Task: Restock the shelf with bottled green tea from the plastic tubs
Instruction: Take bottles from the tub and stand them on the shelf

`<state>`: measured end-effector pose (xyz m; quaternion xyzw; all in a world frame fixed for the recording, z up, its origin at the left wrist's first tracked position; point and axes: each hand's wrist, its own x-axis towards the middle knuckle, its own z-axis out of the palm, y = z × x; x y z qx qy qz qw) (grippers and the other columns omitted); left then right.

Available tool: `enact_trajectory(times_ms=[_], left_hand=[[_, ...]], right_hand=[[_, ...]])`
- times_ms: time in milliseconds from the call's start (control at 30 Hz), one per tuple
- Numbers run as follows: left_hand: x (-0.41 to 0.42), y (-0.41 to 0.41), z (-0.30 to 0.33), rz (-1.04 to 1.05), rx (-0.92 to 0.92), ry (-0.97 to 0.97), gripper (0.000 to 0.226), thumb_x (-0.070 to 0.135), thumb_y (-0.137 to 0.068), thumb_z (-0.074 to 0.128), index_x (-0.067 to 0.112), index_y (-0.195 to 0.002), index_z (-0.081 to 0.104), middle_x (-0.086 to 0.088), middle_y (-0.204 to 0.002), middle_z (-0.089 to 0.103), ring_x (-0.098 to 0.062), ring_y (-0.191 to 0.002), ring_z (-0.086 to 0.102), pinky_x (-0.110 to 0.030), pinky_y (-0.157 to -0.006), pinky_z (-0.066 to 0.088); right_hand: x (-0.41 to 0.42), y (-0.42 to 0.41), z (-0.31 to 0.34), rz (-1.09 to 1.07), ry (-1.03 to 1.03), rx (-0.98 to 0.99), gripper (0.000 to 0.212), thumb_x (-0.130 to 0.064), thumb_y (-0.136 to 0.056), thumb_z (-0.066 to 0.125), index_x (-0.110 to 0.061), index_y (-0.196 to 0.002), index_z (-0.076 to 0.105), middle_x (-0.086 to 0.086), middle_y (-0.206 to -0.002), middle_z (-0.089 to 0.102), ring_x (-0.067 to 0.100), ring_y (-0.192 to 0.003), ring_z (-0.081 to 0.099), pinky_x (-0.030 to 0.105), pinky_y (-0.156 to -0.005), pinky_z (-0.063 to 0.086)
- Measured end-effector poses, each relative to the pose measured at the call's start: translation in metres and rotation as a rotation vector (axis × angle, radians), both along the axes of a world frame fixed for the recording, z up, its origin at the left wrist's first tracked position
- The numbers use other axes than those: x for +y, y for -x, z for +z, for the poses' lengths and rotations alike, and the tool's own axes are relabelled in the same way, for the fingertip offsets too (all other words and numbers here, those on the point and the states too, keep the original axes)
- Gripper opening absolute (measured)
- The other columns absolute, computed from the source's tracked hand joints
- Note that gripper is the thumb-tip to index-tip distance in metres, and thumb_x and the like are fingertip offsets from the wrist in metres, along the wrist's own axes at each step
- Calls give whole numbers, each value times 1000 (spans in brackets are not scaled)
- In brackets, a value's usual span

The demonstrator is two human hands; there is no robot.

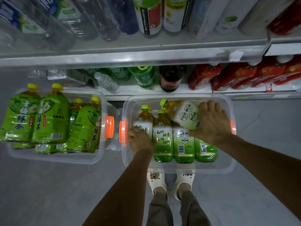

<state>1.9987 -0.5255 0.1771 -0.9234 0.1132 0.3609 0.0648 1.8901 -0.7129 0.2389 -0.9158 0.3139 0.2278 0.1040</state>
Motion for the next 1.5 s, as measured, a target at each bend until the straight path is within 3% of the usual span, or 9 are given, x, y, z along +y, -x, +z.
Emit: enact_trajectory(times_ms=[200, 467, 700, 800, 867, 1000, 1133, 1300, 1500], left_hand=[[-4, -16, 3, -29, 69, 7, 131, 32, -78, 85, 7, -155, -19, -31, -150, 30, -41, -137, 40, -41, -111, 36], [-4, -10, 15, 67, 77, 63, 122, 36, -78, 84, 22, -157, -7, -26, -146, 29, -41, -133, 40, -45, -104, 43], [16, -25, 65, 282, 221, 174, 118, 29, -72, 85, 25, -157, 3, -19, -157, 28, -42, -145, 24, -48, -114, 37], [31, -32, 105, 567, 345, 425, 82, 9, -80, 80, 19, -144, 30, -2, -133, 50, -24, -112, 55, -17, -61, 56], [36, -31, 134, 675, 411, 549, 63, 3, -82, 77, 22, -131, 41, -2, -113, 63, -21, -90, 64, -22, -44, 52], [44, -29, 185, 777, 509, 738, 63, 12, -81, 78, 34, -130, 45, 0, -109, 70, -23, -87, 71, -38, -67, 58], [46, -26, 245, 809, 623, 968, 57, -1, -86, 67, 31, -131, 51, -2, -103, 70, -13, -61, 68, -25, -50, 50], [40, -39, 333, 742, 768, 1205, 83, -5, -66, 72, 31, -136, 45, -3, -101, 75, -26, -95, 68, -47, -89, 52], [20, -43, 438, 670, 760, 1355, 101, 24, -43, 94, 12, -133, 50, -14, -112, 71, -30, -90, 72, -39, -64, 62]], right_hand=[[1, -6, -2, -13, -13, 10, 92, -52, -61, 82, -8, -126, 33, 12, -118, 47, 31, -108, 48, 39, -85, 43], [-6, -20, 5, 6, -54, 88, 89, -57, -71, 75, -10, -133, 32, 12, -128, 47, 29, -118, 46, 43, -95, 43], [-1, 17, 48, -432, -369, 79, 103, -60, -63, 81, -8, -136, 30, 11, -129, 53, 31, -118, 53, 42, -92, 50], [0, 30, 74, -662, -591, -23, 102, -57, -58, 88, -8, -130, 36, 10, -125, 57, 29, -112, 59, 43, -92, 53], [4, 36, 94, -797, -724, -130, 98, -51, -55, 92, -9, -127, 40, 8, -124, 59, 27, -112, 60, 42, -96, 52], [13, 40, 144, -901, -865, -274, 119, -61, -47, 92, -13, -142, 39, 3, -136, 55, 27, -123, 56, 37, -102, 46], [15, 41, 196, -934, -962, -414, 118, -64, -27, 92, -19, -129, 52, 2, -118, 68, 25, -108, 66, 46, -99, 51], [18, 29, 284, -897, -1067, -585, 108, -49, -38, 96, -15, -131, 54, 9, -122, 69, 30, -108, 68, 50, -98, 52], [21, 22, 394, -729, -1182, -774, 68, -28, -53, 87, -10, -115, 65, 12, -97, 77, 27, -83, 74, 38, -71, 60]])
